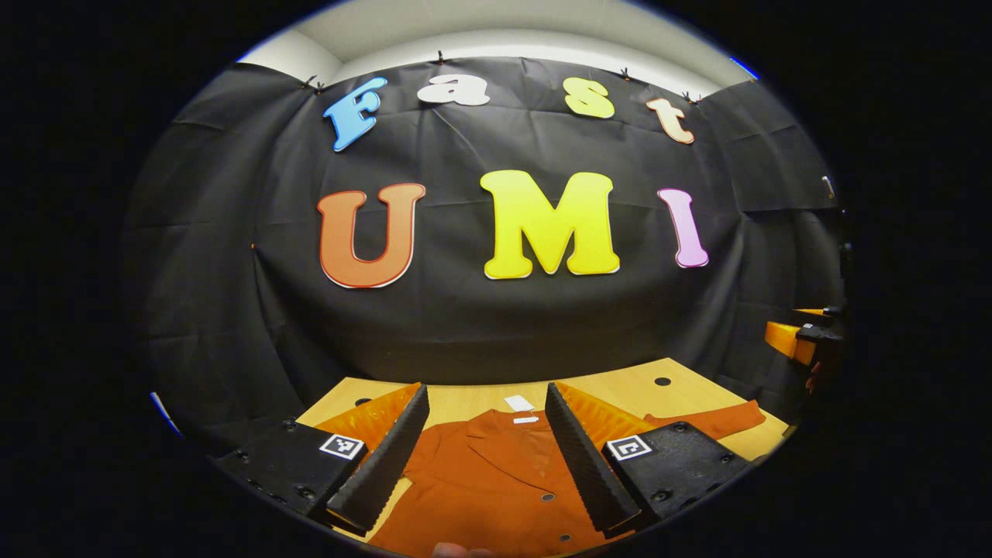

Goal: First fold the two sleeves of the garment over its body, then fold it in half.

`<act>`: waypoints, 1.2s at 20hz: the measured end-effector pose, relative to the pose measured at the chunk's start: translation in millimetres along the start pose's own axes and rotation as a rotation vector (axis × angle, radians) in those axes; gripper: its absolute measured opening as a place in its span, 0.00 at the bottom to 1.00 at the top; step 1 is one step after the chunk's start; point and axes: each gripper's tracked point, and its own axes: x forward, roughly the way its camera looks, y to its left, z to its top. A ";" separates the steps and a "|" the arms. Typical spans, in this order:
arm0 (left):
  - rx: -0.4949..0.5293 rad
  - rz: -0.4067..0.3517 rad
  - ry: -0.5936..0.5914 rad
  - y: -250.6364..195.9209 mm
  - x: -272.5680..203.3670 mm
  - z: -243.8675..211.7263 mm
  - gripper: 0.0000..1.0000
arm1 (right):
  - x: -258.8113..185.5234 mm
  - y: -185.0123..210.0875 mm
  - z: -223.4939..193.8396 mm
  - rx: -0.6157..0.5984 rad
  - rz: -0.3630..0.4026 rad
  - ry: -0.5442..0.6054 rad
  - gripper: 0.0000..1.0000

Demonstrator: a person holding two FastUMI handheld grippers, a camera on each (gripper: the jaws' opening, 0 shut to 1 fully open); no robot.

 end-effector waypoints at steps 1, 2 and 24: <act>-0.013 -0.007 0.000 -9.1 5.9 -0.5 0.98 | 8.4 -17.3 -9.5 0.010 -0.011 0.026 0.95; -0.030 -0.014 -0.004 -15.8 8.7 -0.9 0.98 | 17.0 -32.9 -19.4 0.023 -0.008 0.053 0.94; 0.077 -0.016 0.168 -80.9 60.9 -21.9 1.00 | 172.6 -212.4 -285.1 0.354 -0.008 0.603 0.97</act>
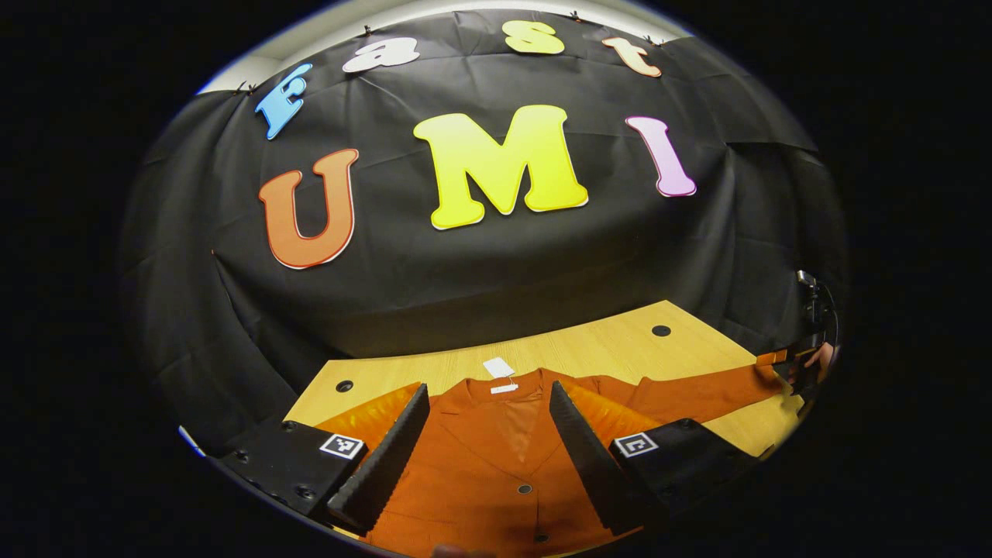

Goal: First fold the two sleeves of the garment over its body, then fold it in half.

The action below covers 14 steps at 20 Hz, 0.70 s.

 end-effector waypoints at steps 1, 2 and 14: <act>0.004 -0.005 0.000 -2.1 1.6 0.7 1.00 | 2.5 -1.5 -3.3 0.015 0.000 0.013 0.97; 0.009 -0.008 -0.006 -3.8 3.2 3.2 1.00 | 5.0 -0.1 -9.5 0.025 0.008 0.028 0.98; -0.046 0.022 -0.006 12.6 0.7 -3.3 1.00 | -20.4 15.7 -5.8 -0.075 -0.047 0.073 0.05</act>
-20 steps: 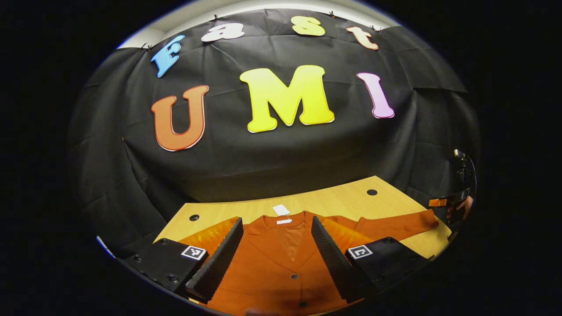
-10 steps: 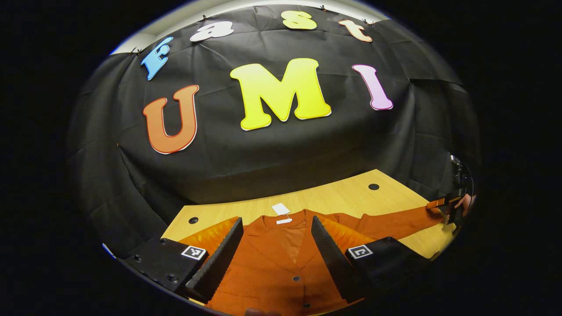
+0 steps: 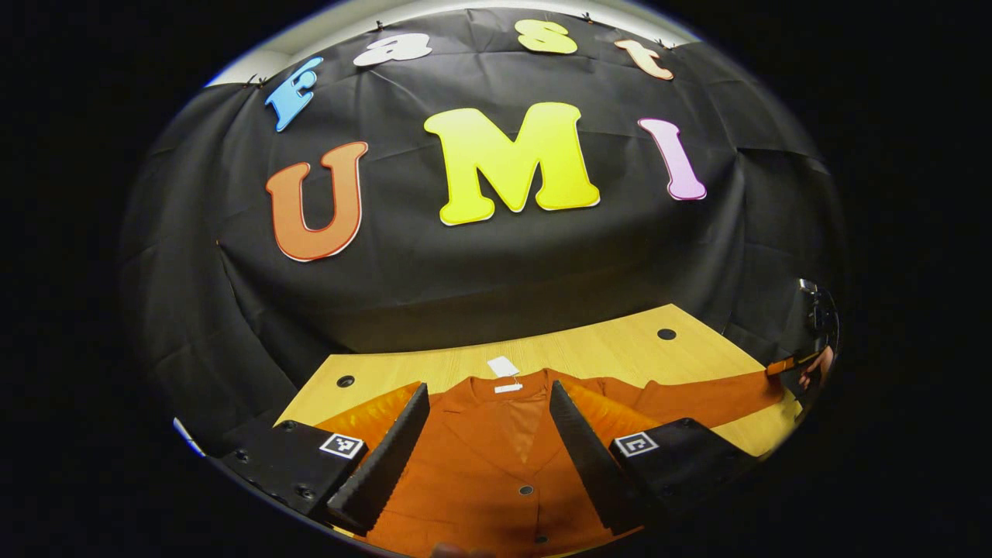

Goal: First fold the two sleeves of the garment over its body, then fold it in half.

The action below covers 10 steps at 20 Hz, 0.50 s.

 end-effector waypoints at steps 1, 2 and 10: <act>-0.007 0.004 -0.008 4.5 -2.9 0.5 1.00 | -10.4 10.2 8.2 0.024 0.021 -0.025 0.05; -0.012 0.007 -0.015 8.0 -5.7 0.5 1.00 | -20.7 17.0 16.0 0.033 0.028 -0.047 0.05; -0.101 0.015 -0.079 57.1 -23.5 -6.5 1.00 | -154.0 133.7 92.0 0.075 0.162 -0.277 0.05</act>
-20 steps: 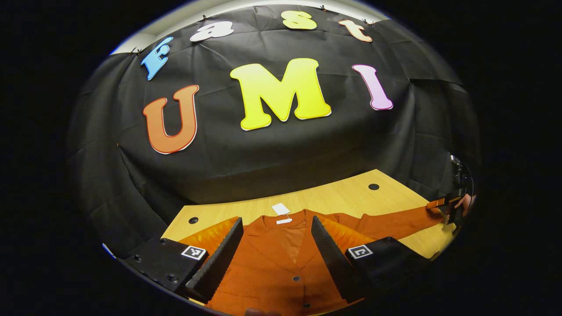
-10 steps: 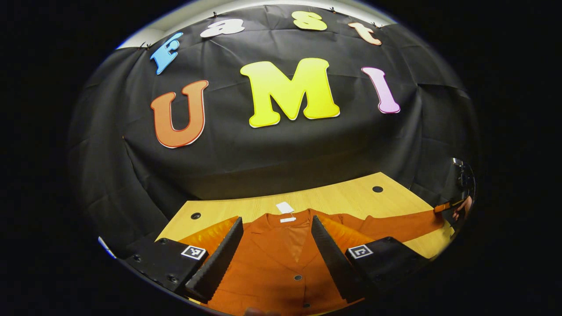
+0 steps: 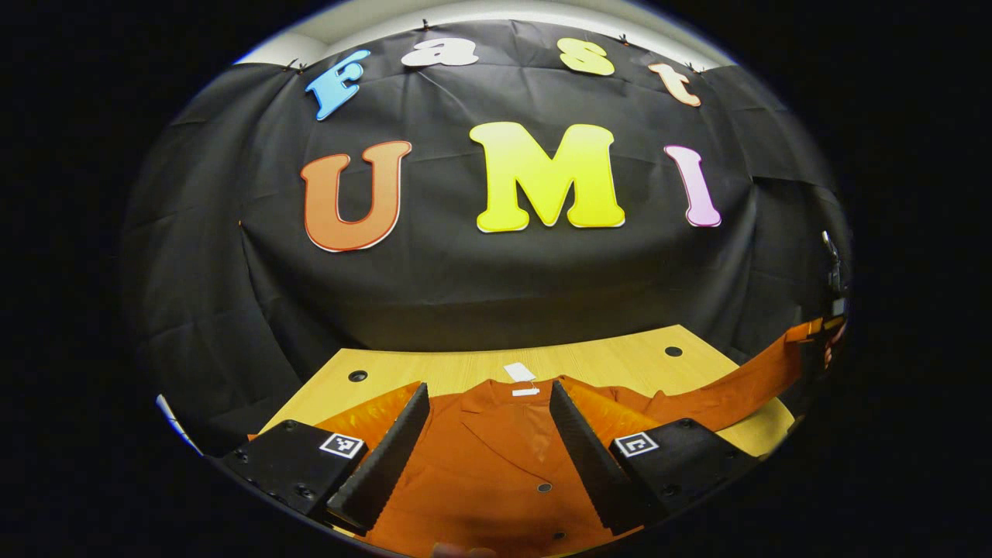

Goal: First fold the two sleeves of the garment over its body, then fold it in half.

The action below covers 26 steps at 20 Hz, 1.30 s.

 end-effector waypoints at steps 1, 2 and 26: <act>-0.011 -0.002 -0.012 7.9 -2.4 1.0 1.00 | -7.8 18.7 5.7 0.000 0.013 -0.011 0.05; -0.021 0.000 -0.022 16.7 -4.7 1.6 1.00 | -14.1 37.3 10.6 -0.003 0.022 -0.021 0.05; -0.170 0.256 -0.107 299.5 -93.5 -20.7 0.99 | 81.5 517.1 -255.3 -0.262 0.365 0.425 0.05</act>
